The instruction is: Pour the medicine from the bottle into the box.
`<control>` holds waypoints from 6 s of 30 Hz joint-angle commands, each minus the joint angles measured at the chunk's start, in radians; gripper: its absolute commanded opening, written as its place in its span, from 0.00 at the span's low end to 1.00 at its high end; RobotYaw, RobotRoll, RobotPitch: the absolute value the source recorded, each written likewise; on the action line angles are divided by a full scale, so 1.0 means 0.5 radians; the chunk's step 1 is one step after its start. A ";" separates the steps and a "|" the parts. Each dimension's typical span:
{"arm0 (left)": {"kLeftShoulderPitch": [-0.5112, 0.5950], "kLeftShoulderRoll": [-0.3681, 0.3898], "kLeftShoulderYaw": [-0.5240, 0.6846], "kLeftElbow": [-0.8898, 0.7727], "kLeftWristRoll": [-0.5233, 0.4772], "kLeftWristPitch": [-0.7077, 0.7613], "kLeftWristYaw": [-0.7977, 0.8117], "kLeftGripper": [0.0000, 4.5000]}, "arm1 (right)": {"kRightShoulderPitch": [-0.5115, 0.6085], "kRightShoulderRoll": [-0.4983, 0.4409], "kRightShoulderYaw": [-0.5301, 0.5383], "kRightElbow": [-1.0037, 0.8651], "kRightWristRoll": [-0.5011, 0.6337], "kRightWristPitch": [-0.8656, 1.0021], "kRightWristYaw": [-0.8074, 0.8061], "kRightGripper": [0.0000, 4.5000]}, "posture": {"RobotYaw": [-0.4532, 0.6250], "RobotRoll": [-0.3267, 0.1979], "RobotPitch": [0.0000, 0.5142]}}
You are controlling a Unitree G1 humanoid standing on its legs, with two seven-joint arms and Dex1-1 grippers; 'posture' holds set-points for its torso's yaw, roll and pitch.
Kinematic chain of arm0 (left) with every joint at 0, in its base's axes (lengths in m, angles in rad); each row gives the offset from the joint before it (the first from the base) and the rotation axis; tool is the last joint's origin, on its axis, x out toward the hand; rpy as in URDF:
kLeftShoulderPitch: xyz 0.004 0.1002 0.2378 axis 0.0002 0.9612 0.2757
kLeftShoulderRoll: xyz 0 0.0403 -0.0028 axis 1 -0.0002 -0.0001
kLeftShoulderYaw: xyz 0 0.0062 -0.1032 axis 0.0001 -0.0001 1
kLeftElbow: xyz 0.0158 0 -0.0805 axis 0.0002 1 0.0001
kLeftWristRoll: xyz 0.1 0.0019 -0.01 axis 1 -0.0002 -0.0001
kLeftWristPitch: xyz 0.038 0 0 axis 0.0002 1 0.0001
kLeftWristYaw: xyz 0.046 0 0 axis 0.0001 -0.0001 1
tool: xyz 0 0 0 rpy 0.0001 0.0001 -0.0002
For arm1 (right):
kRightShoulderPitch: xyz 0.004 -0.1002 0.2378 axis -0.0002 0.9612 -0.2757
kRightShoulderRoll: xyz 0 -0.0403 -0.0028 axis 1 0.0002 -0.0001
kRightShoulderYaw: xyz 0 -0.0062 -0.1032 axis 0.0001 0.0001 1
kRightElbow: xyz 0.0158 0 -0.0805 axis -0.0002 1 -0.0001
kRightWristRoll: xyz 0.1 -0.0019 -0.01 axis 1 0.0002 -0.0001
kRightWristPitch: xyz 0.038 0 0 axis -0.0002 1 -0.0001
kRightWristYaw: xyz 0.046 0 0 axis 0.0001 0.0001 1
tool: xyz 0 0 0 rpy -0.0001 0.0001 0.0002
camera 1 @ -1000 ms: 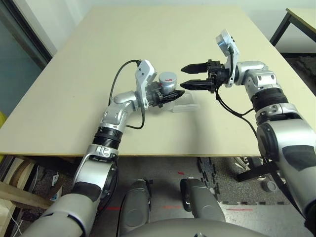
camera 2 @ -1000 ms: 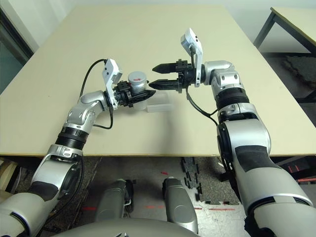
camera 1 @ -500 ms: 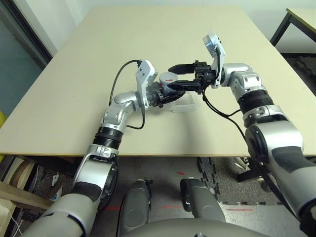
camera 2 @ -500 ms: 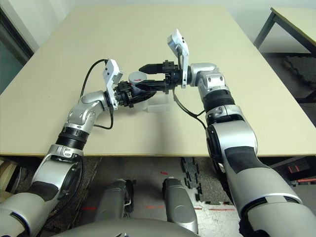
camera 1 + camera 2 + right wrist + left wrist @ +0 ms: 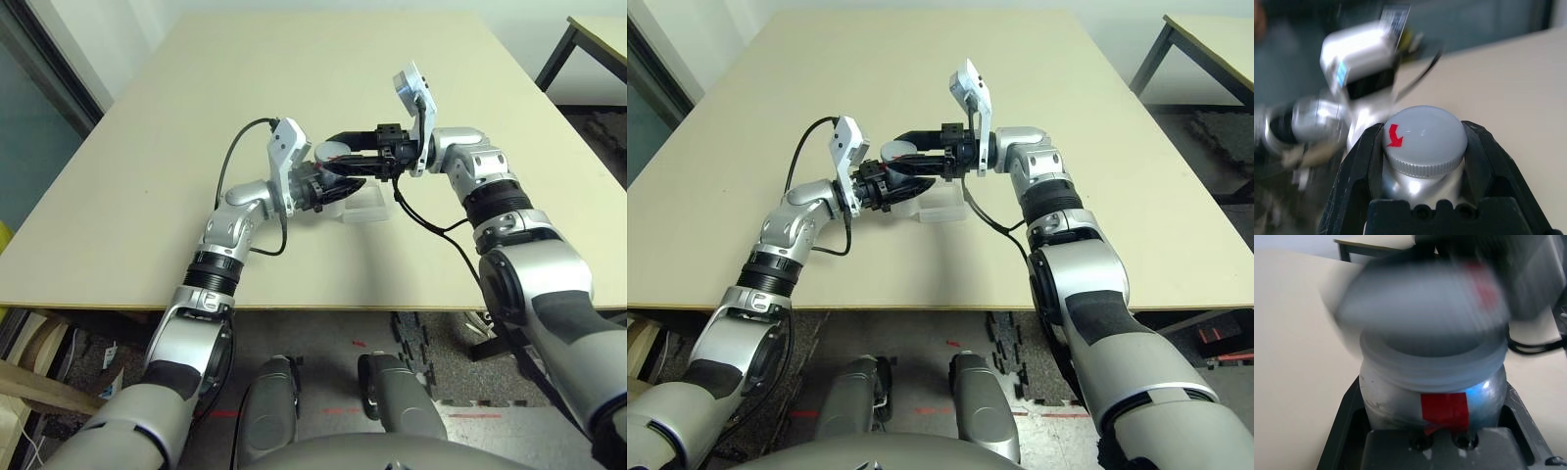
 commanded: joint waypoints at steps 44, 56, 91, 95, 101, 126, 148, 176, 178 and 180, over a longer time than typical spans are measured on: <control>-0.053 0.065 0.078 0.208 0.078 -0.090 0.161 0.59 | 0.521 -0.396 -0.051 -0.346 -0.381 -0.091 -1.677 1.00 | 0.27 0.62 0.21; -0.119 0.127 0.081 0.309 0.136 -0.120 0.214 0.59 | 0.643 -0.460 -0.028 -0.521 -0.311 -0.102 -1.357 1.00 | 0.26 0.62 0.21; -0.764 0.178 -0.275 1.277 1.036 -0.966 0.831 0.59 | 1.116 -0.663 0.133 -0.964 -0.187 -0.156 -0.481 1.00 | 0.25 0.62 0.16; -0.822 0.175 -0.408 1.325 1.219 -1.098 0.959 0.59 | 1.116 -0.660 0.134 -0.950 -0.190 -0.165 -0.482 1.00 | 0.25 0.62 0.16; -1.063 0.238 -1.274 1.352 2.302 -1.445 1.854 0.59 | 1.105 -0.639 0.133 -0.913 -0.195 -0.184 -0.498 1.00 | 0.26 0.62 0.16; -1.470 0.056 -1.672 1.834 2.744 -1.544 2.325 0.59 | 1.111 -0.596 0.144 -0.870 -0.193 -0.222 -0.529 1.00 | 0.26 0.62 0.17; -0.760 0.040 0.318 1.491 0.648 -0.680 0.835 0.59 | 1.082 -0.604 0.206 -0.848 -0.225 -0.260 -0.475 1.00 | 0.28 0.62 0.18; -0.414 -0.052 0.463 1.538 0.484 -1.023 0.980 0.59 | 1.064 -0.624 0.234 -0.859 -0.258 -0.251 -0.443 1.00 | 0.27 0.62 0.21; -0.404 -0.053 0.447 1.538 0.492 -1.027 0.988 0.59 | 1.068 -0.626 0.236 -0.865 -0.256 -0.249 -0.443 1.00 | 0.27 0.62 0.21; -0.389 -0.057 0.432 1.536 0.501 -1.028 0.991 0.59 | 1.073 -0.628 0.240 -0.872 -0.253 -0.246 -0.444 1.00 | 0.27 0.62 0.21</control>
